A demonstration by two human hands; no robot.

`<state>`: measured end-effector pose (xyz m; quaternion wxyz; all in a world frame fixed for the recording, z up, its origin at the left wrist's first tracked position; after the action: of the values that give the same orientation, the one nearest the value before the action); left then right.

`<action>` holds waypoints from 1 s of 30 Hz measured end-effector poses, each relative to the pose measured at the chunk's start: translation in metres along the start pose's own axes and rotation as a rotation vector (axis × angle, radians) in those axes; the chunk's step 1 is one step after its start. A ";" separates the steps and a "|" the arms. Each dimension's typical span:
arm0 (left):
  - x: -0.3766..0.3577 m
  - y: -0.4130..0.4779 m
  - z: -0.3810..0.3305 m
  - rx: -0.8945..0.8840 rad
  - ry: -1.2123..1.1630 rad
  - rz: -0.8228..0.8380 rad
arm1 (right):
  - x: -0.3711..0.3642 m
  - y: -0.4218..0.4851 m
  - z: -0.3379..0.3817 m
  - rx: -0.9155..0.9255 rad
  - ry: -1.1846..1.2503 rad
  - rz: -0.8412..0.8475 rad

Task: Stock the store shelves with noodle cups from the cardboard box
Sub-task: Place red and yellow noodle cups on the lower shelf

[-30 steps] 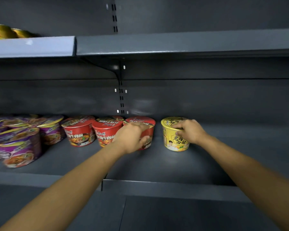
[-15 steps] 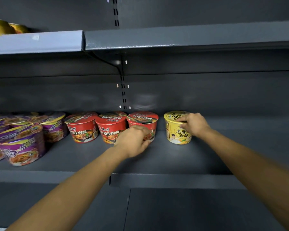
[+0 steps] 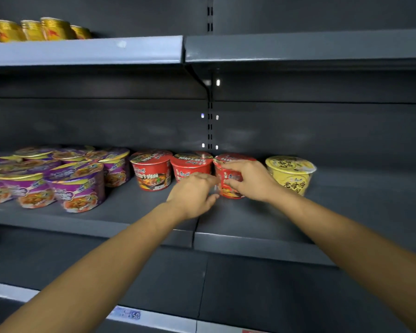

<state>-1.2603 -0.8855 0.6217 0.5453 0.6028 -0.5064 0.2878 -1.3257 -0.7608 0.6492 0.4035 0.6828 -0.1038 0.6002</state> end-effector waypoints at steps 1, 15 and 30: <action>0.007 -0.009 0.008 0.005 0.005 -0.012 | -0.003 0.003 0.014 0.007 0.018 0.014; 0.056 -0.149 0.134 0.225 0.072 0.005 | -0.065 0.008 0.208 0.208 0.176 0.175; 0.067 -0.285 0.185 0.575 0.122 0.009 | -0.142 -0.008 0.329 0.474 0.211 0.395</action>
<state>-1.0130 -1.1117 0.5332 0.3800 0.7121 -0.3730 0.4575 -1.1150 -1.0263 0.5325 0.1174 0.6583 -0.0492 0.7419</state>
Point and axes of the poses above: each hand's wrist, its own y-axis towards the middle knuckle, its own x-axis out of the back of the hand, z = x × y, the point moved 5 cm from there along y, towards the middle knuckle, and after that the axes turned 12 degrees about -y, right-handed, at the moved point
